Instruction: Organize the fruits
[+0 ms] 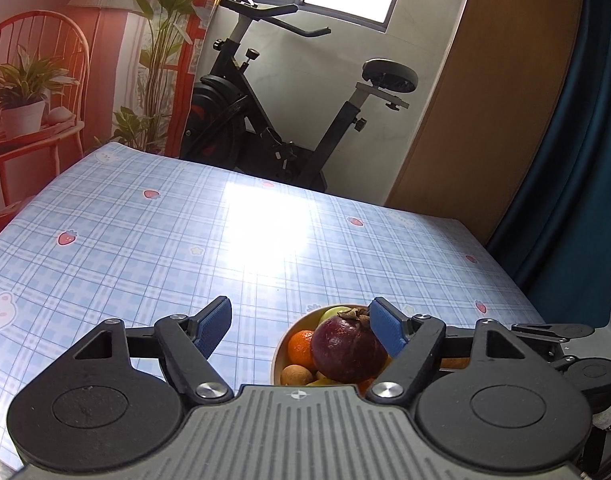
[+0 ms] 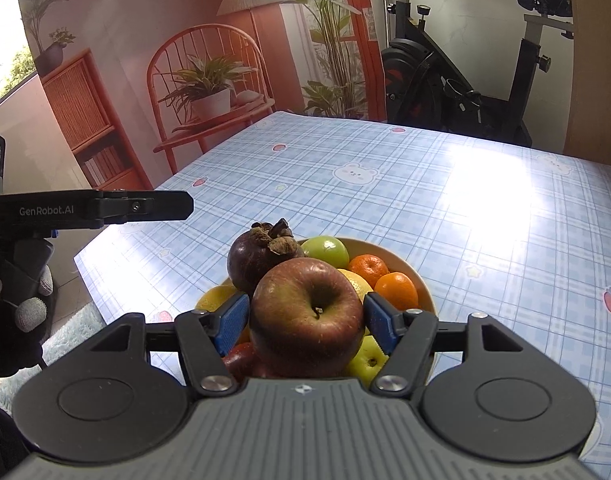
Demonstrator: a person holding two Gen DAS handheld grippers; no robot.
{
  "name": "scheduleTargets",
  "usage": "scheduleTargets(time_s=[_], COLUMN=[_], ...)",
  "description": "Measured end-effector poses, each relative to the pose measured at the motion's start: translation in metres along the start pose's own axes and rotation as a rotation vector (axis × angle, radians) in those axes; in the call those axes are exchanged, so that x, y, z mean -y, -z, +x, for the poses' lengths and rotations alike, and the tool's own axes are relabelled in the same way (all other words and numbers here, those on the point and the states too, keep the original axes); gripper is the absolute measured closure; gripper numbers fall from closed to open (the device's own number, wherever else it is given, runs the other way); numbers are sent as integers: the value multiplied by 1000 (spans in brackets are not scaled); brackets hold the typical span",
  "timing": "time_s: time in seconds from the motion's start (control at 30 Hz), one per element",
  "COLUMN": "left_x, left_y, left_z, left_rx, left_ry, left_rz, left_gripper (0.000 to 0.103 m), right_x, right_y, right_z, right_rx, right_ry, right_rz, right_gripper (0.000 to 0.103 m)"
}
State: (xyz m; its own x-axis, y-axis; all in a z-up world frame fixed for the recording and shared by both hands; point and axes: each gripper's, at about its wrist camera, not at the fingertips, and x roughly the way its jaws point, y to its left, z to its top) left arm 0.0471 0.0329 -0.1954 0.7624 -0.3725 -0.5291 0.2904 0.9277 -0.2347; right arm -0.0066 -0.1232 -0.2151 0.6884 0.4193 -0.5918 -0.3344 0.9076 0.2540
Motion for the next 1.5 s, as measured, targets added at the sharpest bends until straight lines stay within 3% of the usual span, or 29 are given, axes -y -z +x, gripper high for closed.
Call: scheduleTargets(time_s=[0.47, 0.7, 0.87, 0.9, 1.07, 1.23, 1.37, 1.5], left_x=[3, 14, 21, 24, 43, 65, 74, 81], left_y=[-1, -3, -13, -17, -41, -54, -58, -58], left_z=[5, 1, -13, -15, -36, -70, -95, -113], left_rx=[-13, -36, -14, -9, 52, 106, 116, 133], left_ry=[-5, -39, -80, -95, -165, -193, -163, -184], left_rz=[17, 81, 123, 139, 196, 259, 263, 262], left_gripper=[22, 17, 9, 9, 9, 8, 8, 8], right_x=[8, 2, -1, -1, -3, -18, -34, -50], right_y=[10, 7, 4, 3, -7, -23, -28, -29], right_z=[-2, -18, -49, -56, -99, -130, -151, -163], right_rx=[2, 18, 100, 123, 253, 255, 279, 282], right_ry=[-3, 65, 161, 178, 248, 304, 294, 327], right_rz=[33, 33, 75, 84, 165, 193, 202, 182], right_gripper=[35, 16, 6, 0, 0, 0, 0, 0])
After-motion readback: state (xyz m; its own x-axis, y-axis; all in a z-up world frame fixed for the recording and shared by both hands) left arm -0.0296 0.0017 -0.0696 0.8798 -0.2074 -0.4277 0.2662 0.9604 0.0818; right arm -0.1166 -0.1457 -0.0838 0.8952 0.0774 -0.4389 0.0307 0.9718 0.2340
